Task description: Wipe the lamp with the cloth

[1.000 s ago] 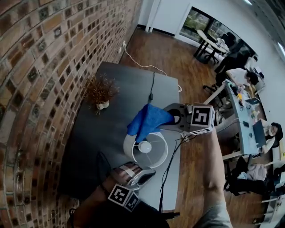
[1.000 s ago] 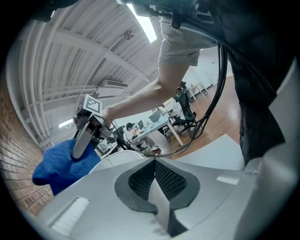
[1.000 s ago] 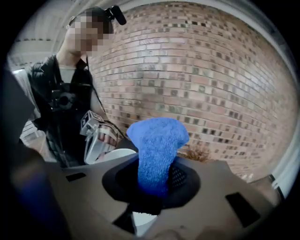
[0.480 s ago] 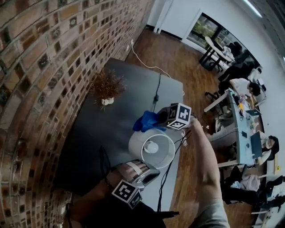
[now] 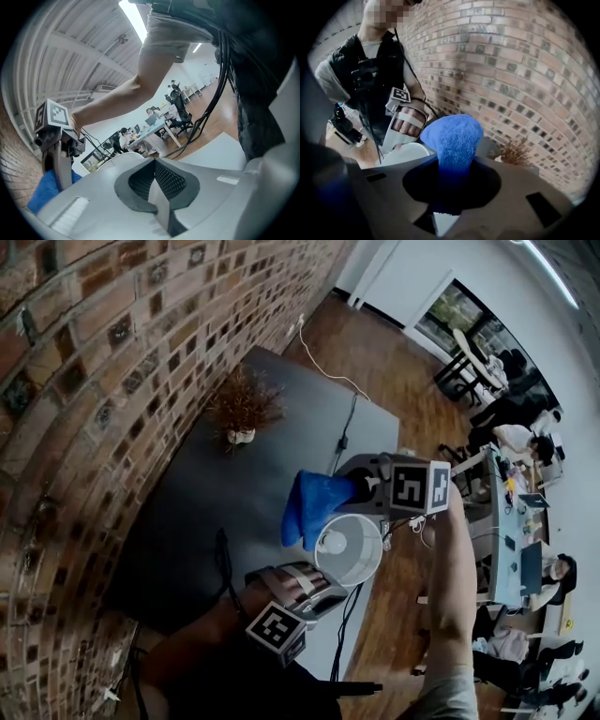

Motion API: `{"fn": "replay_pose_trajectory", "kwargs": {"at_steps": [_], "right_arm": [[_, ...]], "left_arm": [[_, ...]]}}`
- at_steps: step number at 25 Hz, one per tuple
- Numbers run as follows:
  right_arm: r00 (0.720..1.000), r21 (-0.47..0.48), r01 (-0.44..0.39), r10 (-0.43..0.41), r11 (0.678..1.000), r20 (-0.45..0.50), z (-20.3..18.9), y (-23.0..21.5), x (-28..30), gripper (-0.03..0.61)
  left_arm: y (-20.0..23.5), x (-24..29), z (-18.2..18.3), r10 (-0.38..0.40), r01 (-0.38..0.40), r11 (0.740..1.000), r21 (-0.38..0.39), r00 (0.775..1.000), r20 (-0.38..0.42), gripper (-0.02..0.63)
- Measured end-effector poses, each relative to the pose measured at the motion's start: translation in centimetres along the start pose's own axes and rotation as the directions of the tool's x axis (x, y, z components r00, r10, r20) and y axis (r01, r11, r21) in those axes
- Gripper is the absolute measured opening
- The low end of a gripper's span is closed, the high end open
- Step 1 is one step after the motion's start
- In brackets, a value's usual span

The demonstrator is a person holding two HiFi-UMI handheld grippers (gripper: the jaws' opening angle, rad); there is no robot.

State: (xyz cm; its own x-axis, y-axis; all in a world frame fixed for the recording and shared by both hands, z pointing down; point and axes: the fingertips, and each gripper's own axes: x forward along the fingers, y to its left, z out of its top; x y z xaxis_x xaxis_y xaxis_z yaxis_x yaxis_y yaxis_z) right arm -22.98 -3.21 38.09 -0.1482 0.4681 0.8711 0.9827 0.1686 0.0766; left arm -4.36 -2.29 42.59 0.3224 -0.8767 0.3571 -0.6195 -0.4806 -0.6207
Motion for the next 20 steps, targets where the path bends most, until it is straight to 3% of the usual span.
{"fn": "replay_pose_trajectory", "kwargs": {"at_steps": [3,5,9,11,12,14,16,18,20], "right_arm": [[0.987,0.07,-0.108,0.116,0.992,-0.112,-4.0,0.4,3.6,0.091],[0.978,0.143,-0.121,0.143,0.982,-0.151,-7.0,-0.3,5.9,0.091],[0.949,0.259,-0.006,0.087,0.966,-0.304,-13.6,-3.0,9.8,0.091],[0.918,0.246,0.091,0.015,0.965,-0.396,-16.5,-4.3,10.1,0.091],[0.917,0.23,0.131,-0.03,0.964,-0.397,-16.8,-4.9,9.6,0.092],[0.941,0.189,0.172,-0.104,0.967,-0.323,-13.6,-5.6,7.4,0.092],[0.974,0.113,0.143,-0.119,0.983,-0.195,-6.7,-4.9,4.7,0.091],[0.991,0.009,0.086,-0.084,0.996,-0.108,-0.4,-3.1,2.6,0.092],[0.992,-0.069,0.003,-0.012,0.998,-0.129,2.4,-0.8,2.5,0.092]], "left_arm": [[-0.5,0.1,-0.1,-0.011,0.011,1.0,0.006,1.0,0.001,0.005],[-1.0,0.2,0.1,-0.02,0.02,1.0,0.005,1.0,0.011,0.005],[-0.9,0.6,0.4,-0.011,0.011,1.0,0.003,0.999,0.03,0.005],[-0.4,0.5,0.6,-0.006,0.006,1.0,-0.006,0.999,0.039,0.005],[-0.1,0.5,0.6,-0.001,0.001,1.0,-0.01,0.999,0.043,0.005],[0.6,0.6,0.5,0.016,-0.015,1.0,-0.014,0.999,0.048,0.006],[1.2,0.7,0.4,0.032,-0.031,0.999,-0.02,0.998,0.053,0.005],[1.7,0.8,0.2,0.041,-0.04,0.999,-0.017,0.998,0.053,0.005],[2.1,1.1,0.1,0.047,-0.046,0.999,-0.007,0.998,0.051,0.005]]}}
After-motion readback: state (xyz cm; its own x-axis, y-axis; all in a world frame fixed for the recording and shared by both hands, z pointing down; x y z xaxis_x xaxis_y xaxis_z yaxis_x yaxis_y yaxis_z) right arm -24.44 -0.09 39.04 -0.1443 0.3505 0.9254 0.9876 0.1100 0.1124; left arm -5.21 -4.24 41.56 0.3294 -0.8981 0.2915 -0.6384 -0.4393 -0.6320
